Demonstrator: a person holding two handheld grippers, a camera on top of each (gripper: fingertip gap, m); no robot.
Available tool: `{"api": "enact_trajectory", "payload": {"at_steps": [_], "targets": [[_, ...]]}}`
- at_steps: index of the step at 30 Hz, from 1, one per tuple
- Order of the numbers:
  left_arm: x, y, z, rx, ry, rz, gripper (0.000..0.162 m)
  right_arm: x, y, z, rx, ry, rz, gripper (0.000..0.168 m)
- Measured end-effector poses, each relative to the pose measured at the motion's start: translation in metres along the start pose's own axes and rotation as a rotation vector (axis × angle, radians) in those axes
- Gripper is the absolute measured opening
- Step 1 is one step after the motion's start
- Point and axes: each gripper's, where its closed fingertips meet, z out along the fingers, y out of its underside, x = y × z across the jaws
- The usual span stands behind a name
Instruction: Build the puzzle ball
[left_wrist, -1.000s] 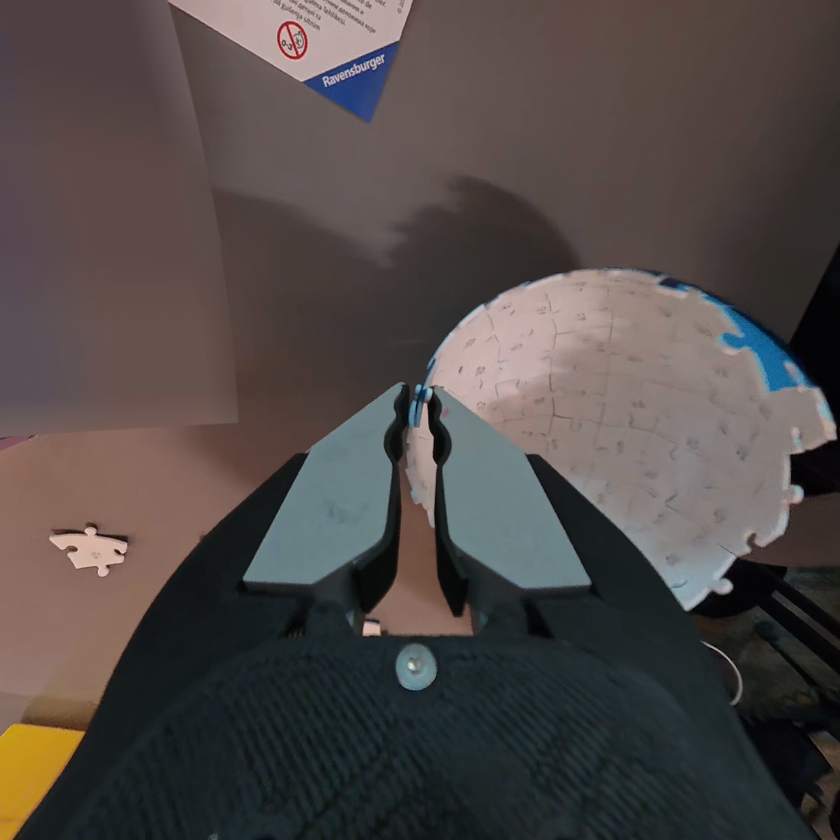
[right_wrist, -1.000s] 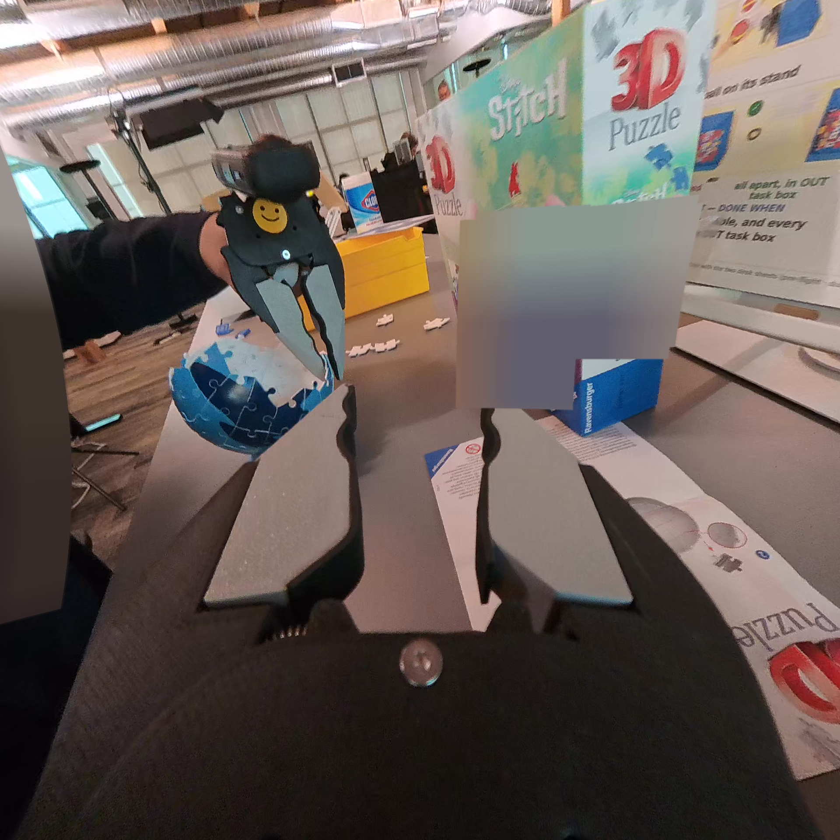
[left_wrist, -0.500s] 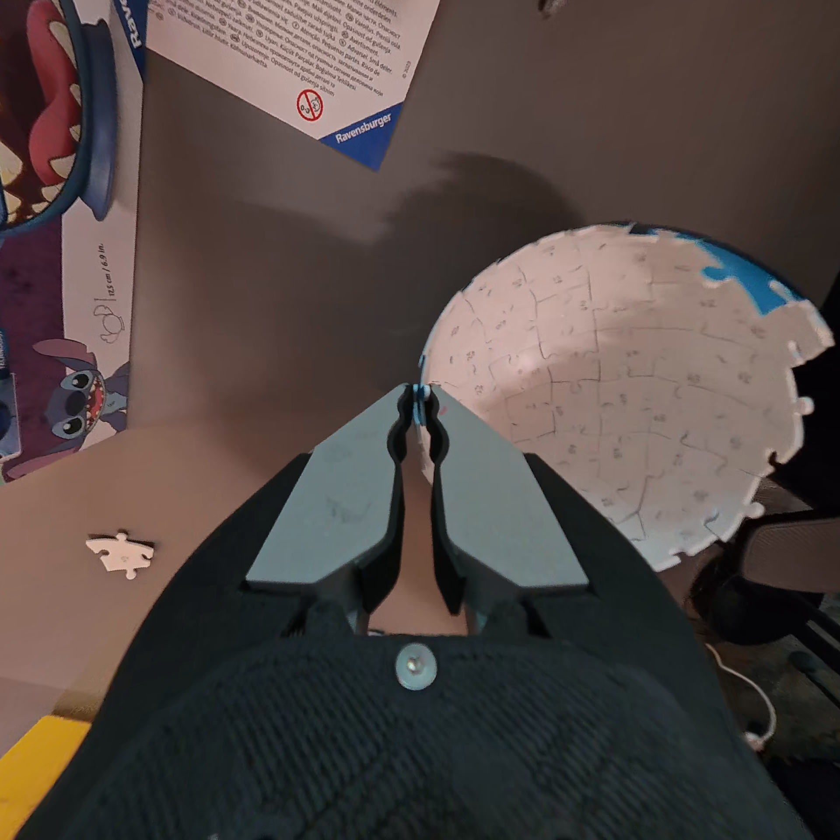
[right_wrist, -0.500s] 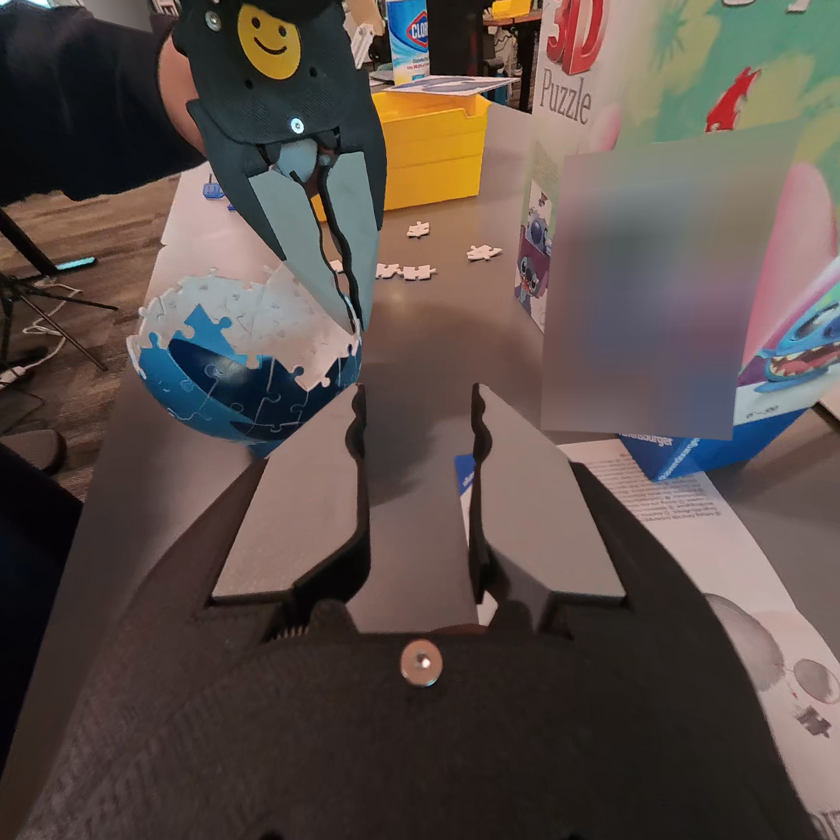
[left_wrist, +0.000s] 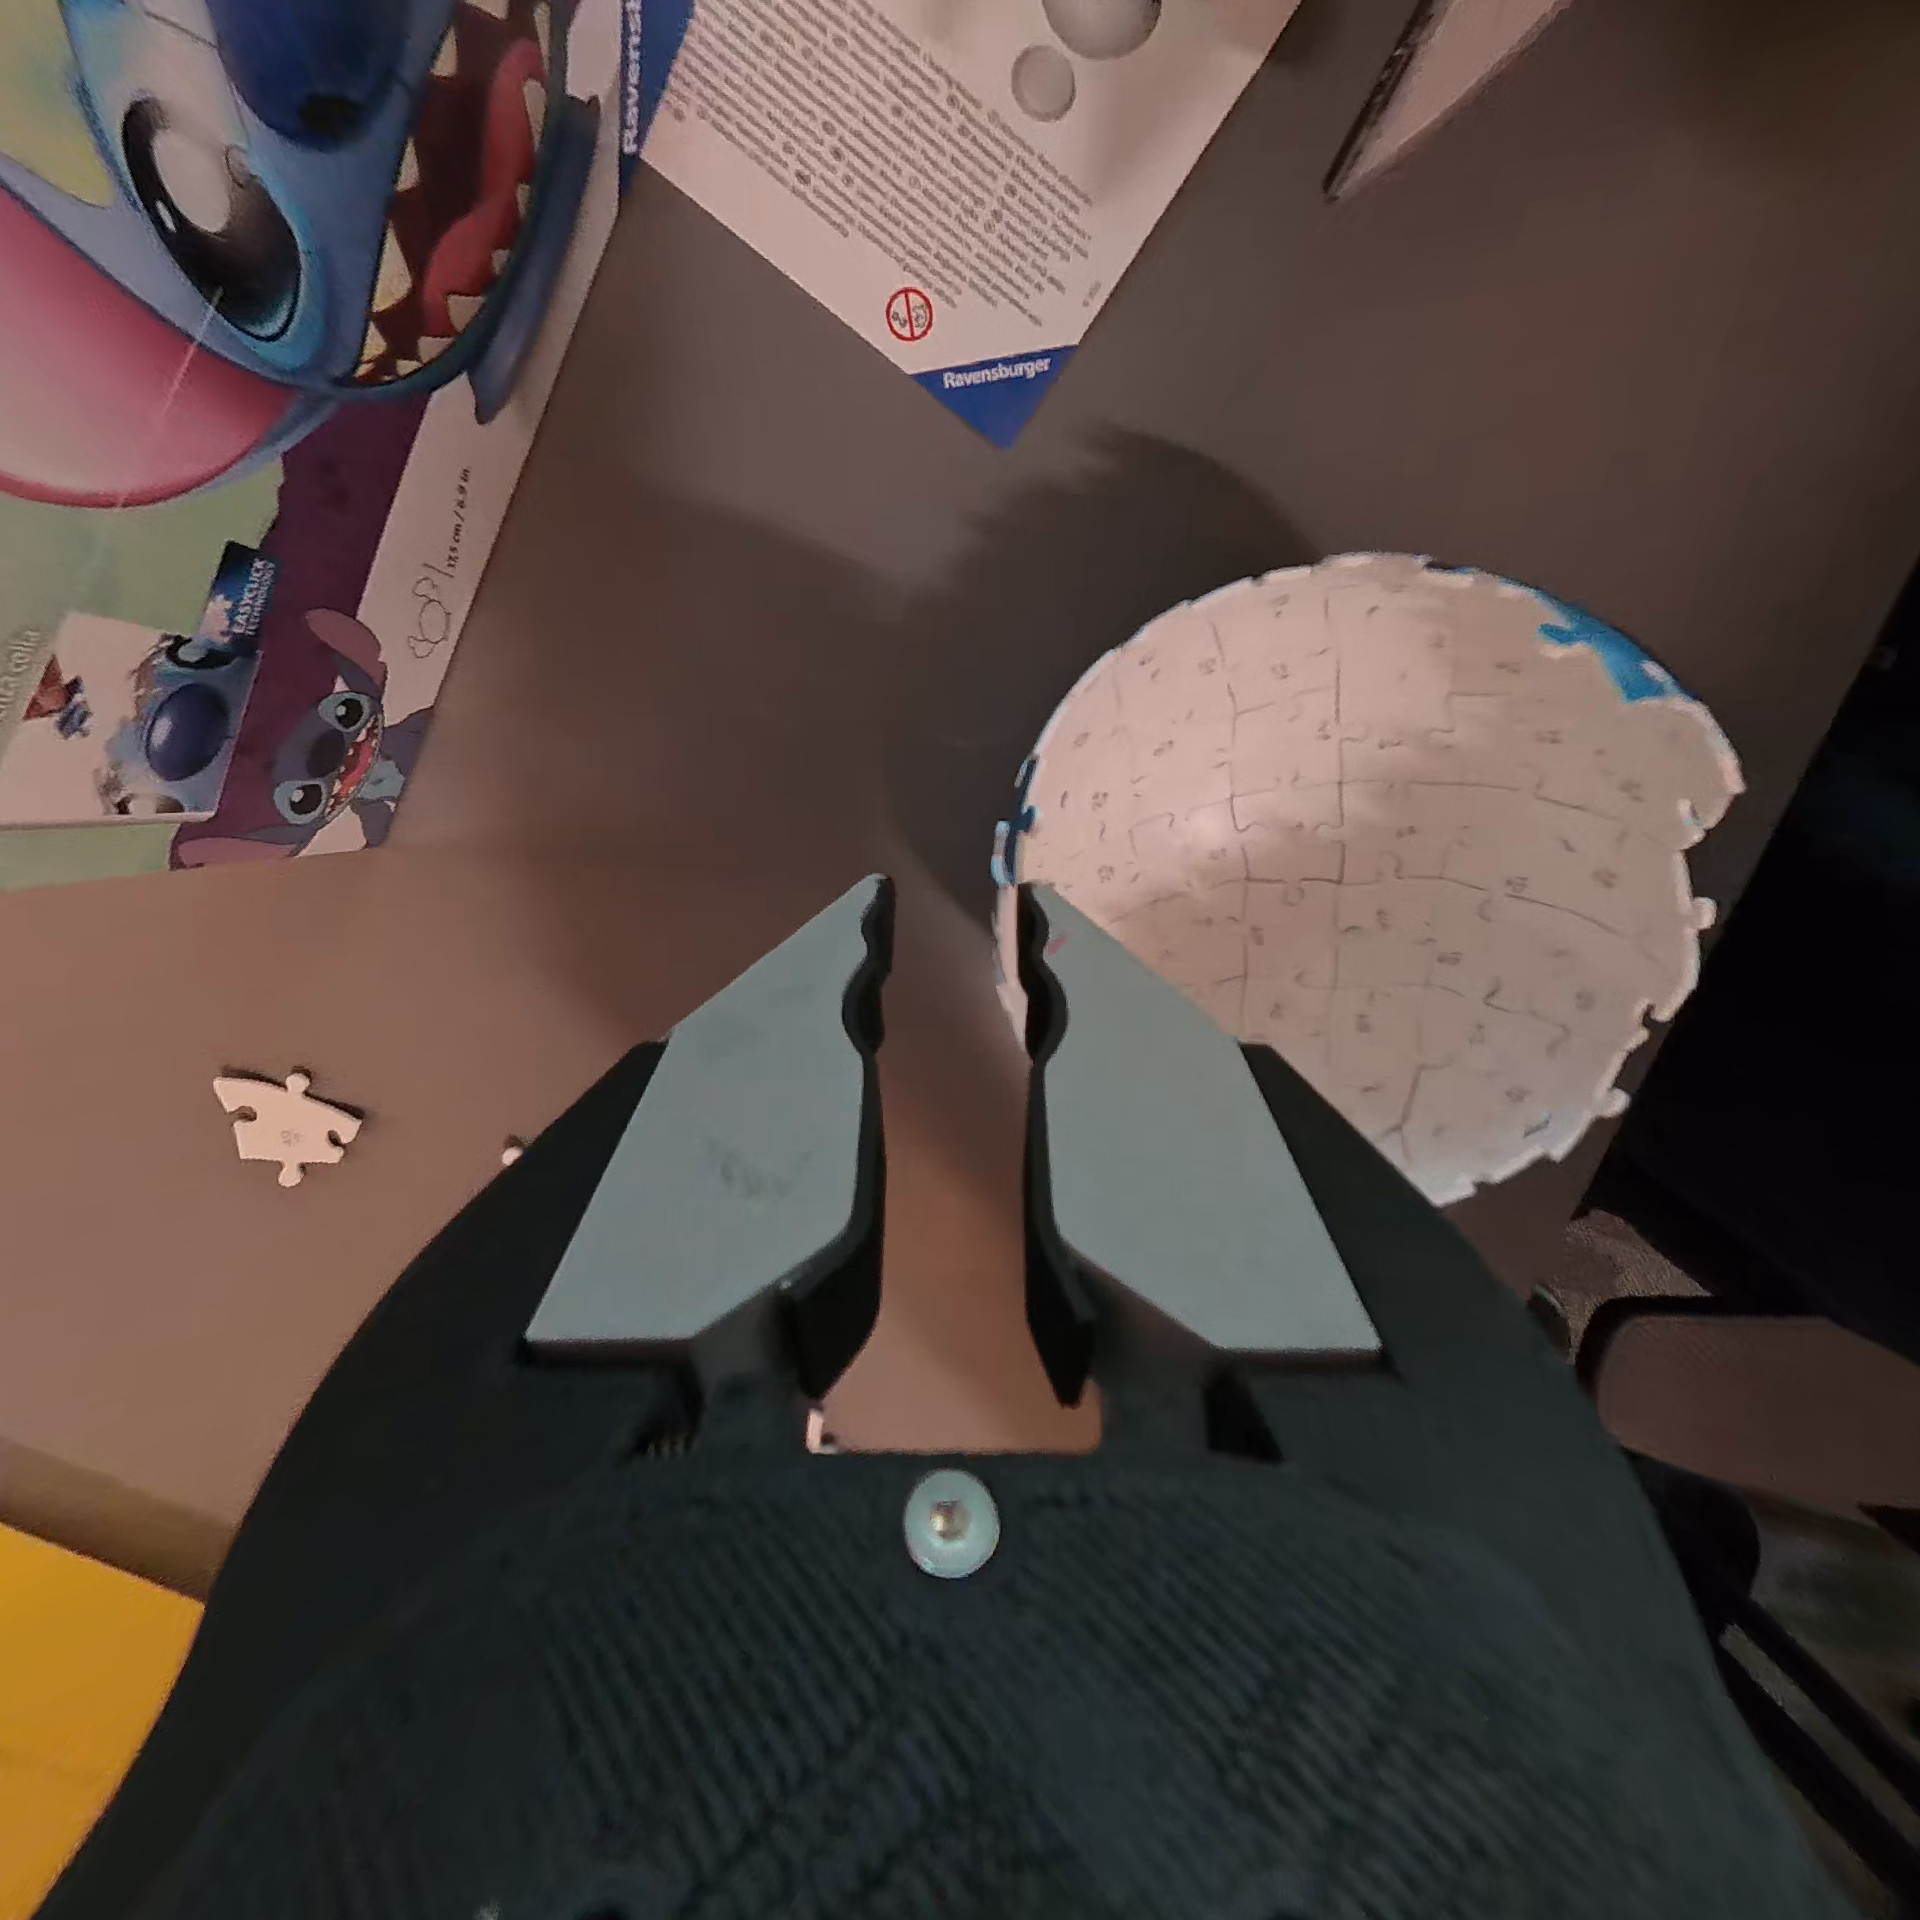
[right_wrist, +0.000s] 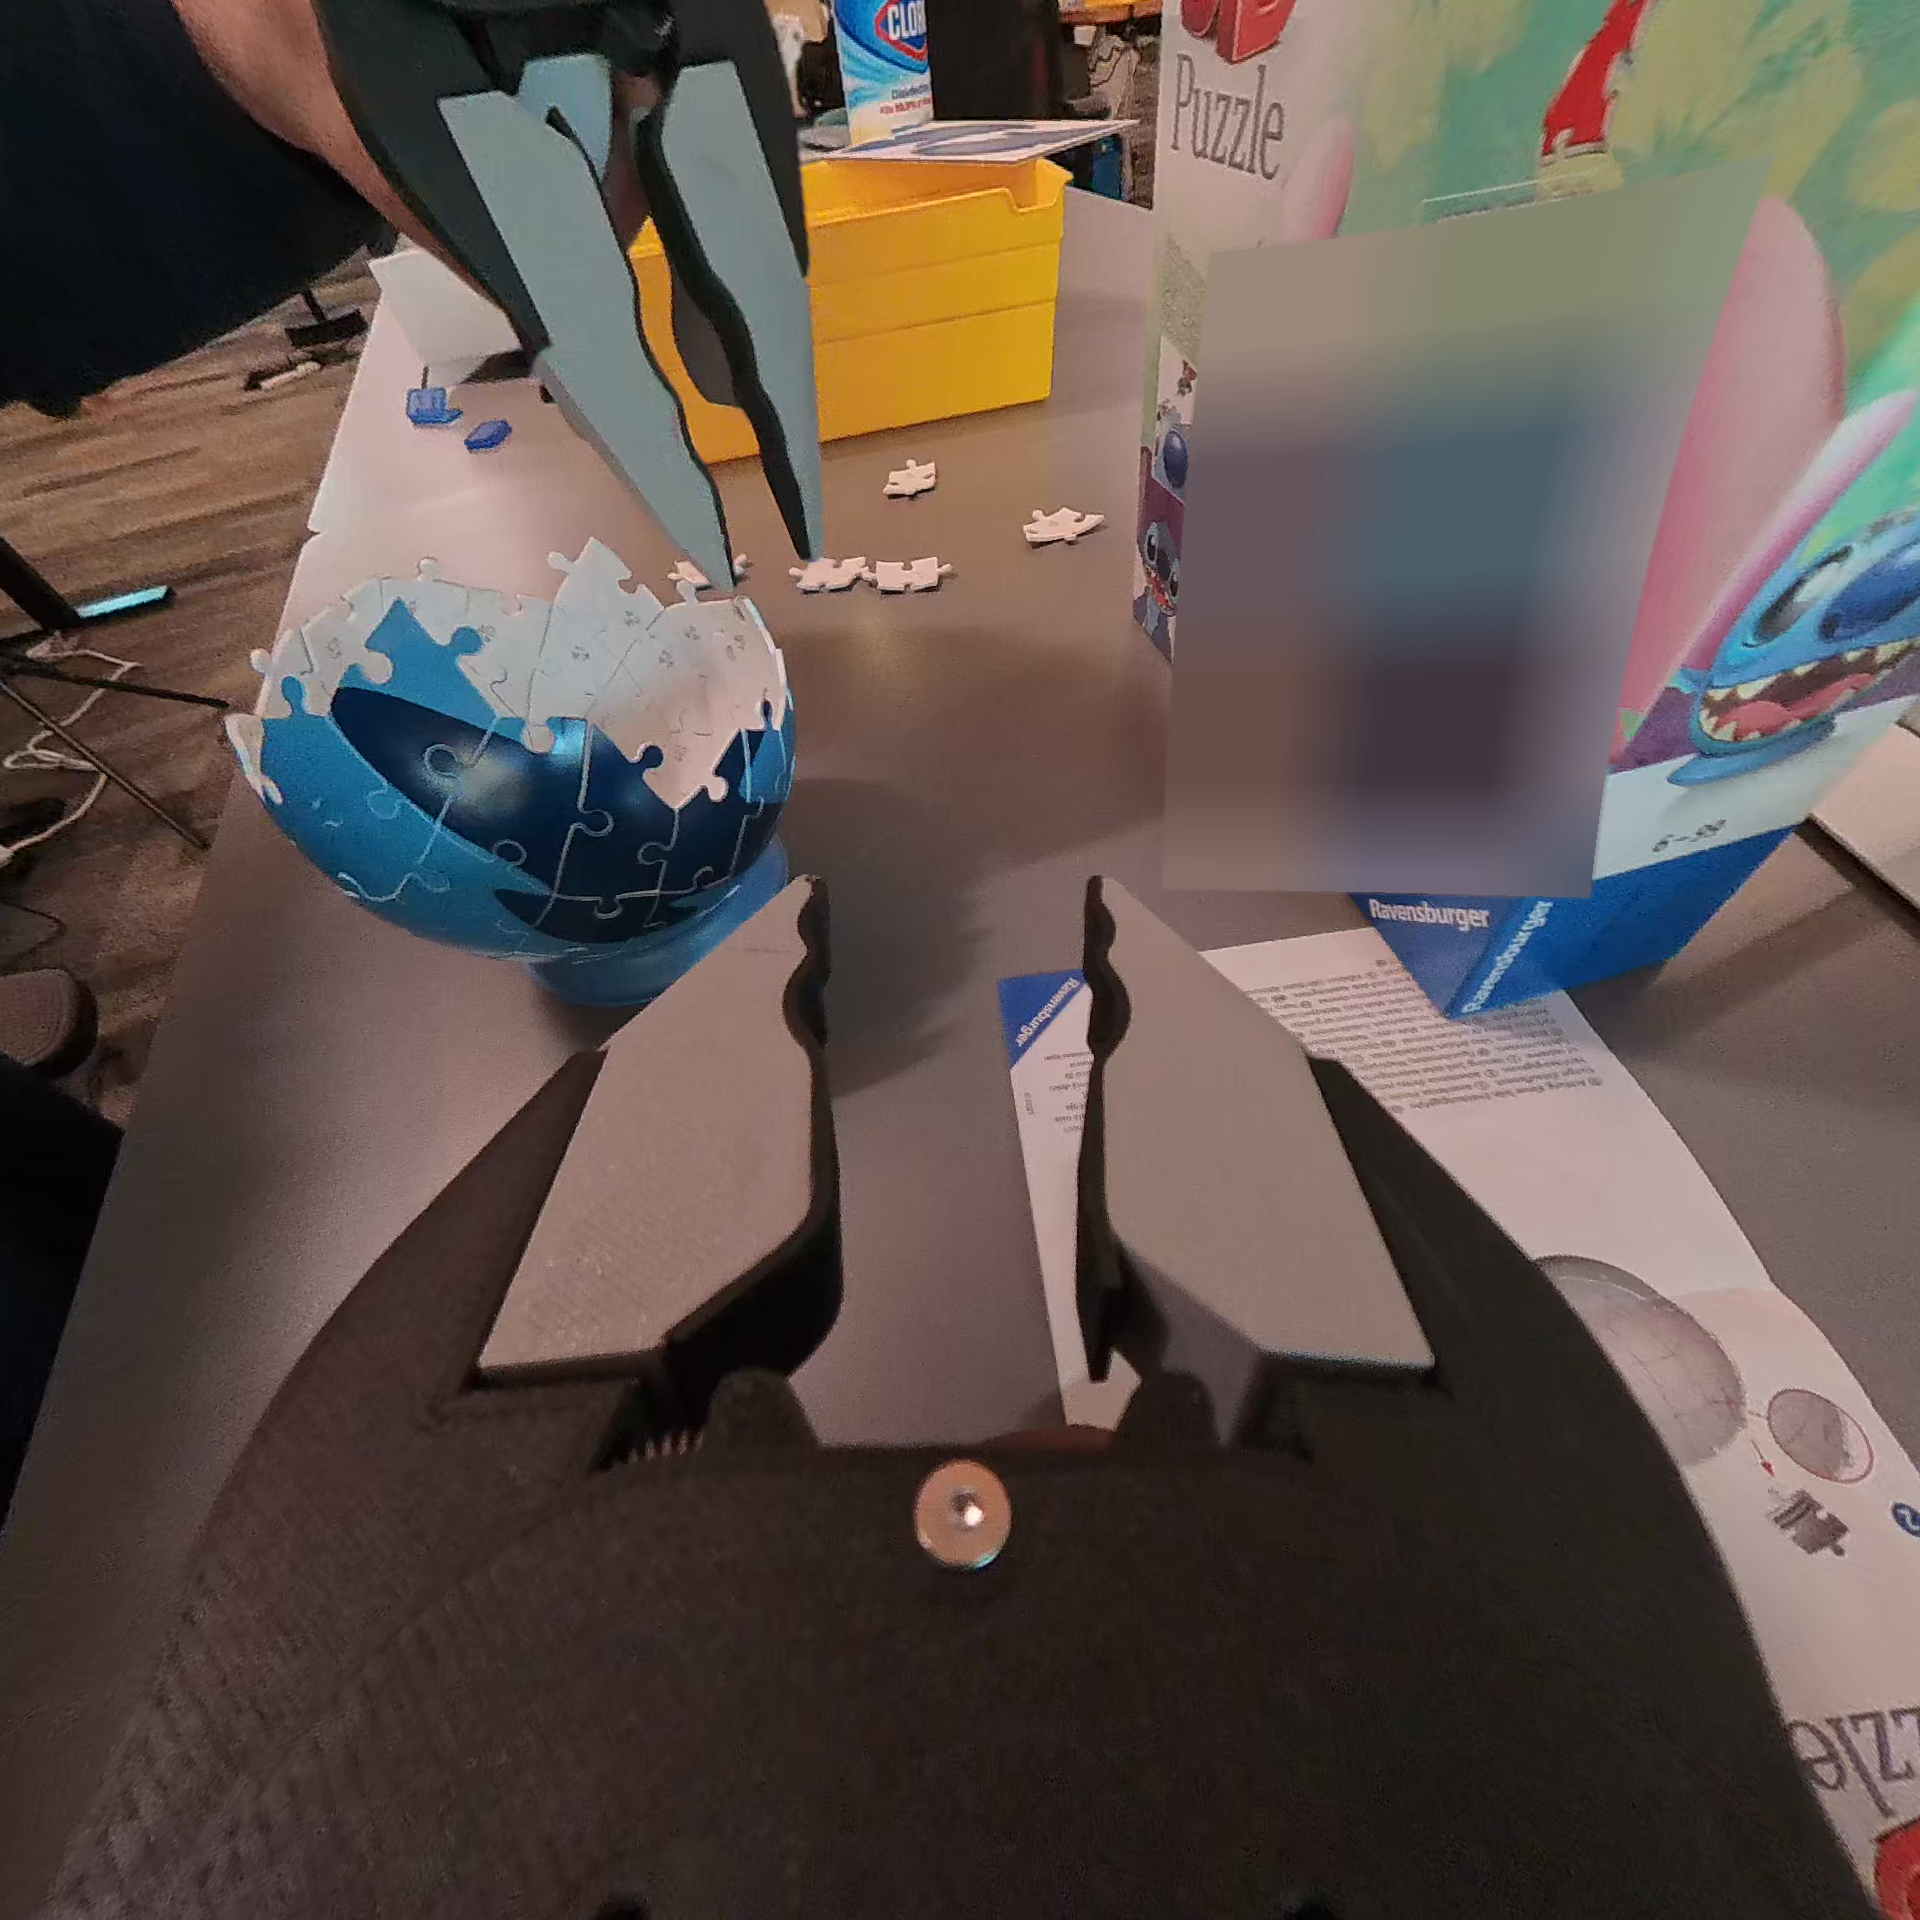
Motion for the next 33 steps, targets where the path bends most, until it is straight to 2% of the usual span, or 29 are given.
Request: {"api": "enact_trajectory", "payload": {"at_steps": [5, 12, 19, 27, 30, 33], "targets": [[0.006, 0.003, 0.016, -0.048, 0.007, -0.010, 0.024, -0.002, 0.001, 0.003, -0.014, -0.019, -0.002, 0.046], [0.013, 0.002, 0.028, -0.075, 0.022, -0.009, 0.006, -0.006, 0.001, 0.007, -0.041, -0.038, -0.026, 0.046], [0.018, -0.001, 0.031, -0.063, 0.081, -0.070, 0.008, -0.008, 0.006, 0.008, -0.052, -0.053, -0.018, 0.046], [0.019, -0.004, 0.033, -0.035, 0.074, -0.088, 0.007, -0.014, 0.013, 0.021, -0.118, -0.080, -0.055, 0.048], [0.020, -0.003, 0.034, -0.045, 0.097, -0.108, 0.014, -0.015, 0.016, 0.021, -0.125, -0.078, -0.056, 0.048], [0.021, -0.005, 0.036, -0.043, 0.109, -0.102, 0.007, -0.014, 0.017, 0.021, -0.125, -0.077, -0.052, 0.048]]}}
